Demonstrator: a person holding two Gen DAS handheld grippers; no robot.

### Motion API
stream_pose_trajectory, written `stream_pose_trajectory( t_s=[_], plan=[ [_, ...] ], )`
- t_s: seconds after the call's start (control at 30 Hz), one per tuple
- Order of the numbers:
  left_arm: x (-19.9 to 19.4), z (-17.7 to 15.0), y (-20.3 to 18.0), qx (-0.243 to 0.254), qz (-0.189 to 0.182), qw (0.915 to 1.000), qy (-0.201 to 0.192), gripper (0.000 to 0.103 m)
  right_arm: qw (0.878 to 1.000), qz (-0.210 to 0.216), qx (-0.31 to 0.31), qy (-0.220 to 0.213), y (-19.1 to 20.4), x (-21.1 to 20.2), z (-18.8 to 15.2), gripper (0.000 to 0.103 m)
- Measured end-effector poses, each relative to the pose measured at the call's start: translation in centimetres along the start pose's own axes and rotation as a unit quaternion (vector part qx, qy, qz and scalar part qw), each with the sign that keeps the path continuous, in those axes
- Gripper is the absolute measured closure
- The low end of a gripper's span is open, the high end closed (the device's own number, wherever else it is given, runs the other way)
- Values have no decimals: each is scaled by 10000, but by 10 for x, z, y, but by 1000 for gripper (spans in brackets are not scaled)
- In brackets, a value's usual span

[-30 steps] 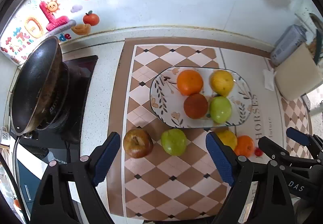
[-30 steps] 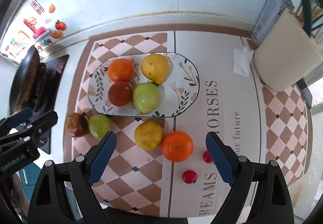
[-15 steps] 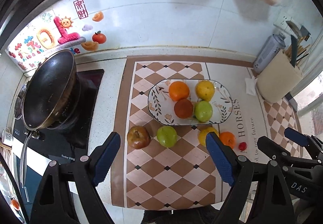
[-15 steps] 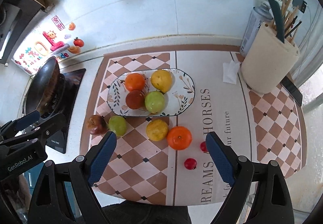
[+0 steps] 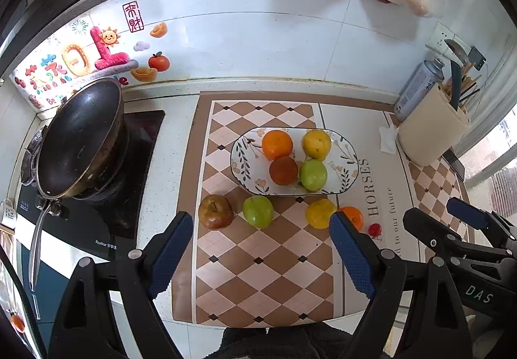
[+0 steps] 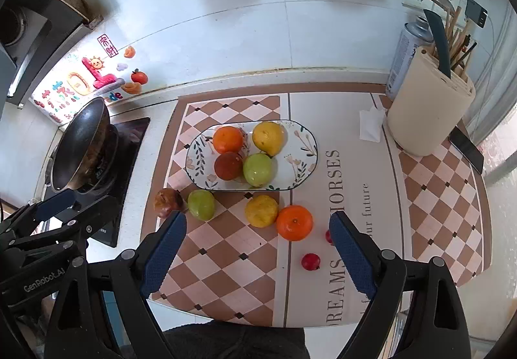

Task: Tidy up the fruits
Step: 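Lift both tools back above the remaining fruits, then grasp the brown apple with the left tool while the right tool grasps the large orange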

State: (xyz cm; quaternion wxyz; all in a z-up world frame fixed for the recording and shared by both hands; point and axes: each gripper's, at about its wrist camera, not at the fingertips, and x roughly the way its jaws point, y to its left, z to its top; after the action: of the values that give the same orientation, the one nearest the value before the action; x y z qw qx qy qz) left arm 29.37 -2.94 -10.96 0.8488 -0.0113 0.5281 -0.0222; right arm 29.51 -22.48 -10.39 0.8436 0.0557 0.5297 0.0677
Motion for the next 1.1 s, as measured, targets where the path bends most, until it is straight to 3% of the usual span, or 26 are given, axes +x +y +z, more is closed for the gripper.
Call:
stream_pose_trajectory(
  t_s=[0.23,0.3,0.33,0.53,0.73,0.8,1.1],
  plan=[
    [5,8,10,-160,55,9999,2,17,9998,105,142,62,-6,10,8,11],
    [12,11,14,-189,88,9998,60,11,9996,107,223,99,-12,15,9,11],
    [18,13,17,-207,136,9996,101,2,9995,88,279,137,-17,21,10,11],
    [52,18,38,-424,385,9977,367,1,9972,8,517,540,-45,73,10,11],
    [106,14,64,-693,608,9912,953,1,9884,3,755,1319,-74,159,-6,11],
    [123,11,72,-777,588,9885,1156,1,9848,50,835,1520,-81,183,-13,20],
    [201,-9,106,-1276,495,9676,2120,1,9778,47,650,1993,-82,237,-29,27]
  ],
)
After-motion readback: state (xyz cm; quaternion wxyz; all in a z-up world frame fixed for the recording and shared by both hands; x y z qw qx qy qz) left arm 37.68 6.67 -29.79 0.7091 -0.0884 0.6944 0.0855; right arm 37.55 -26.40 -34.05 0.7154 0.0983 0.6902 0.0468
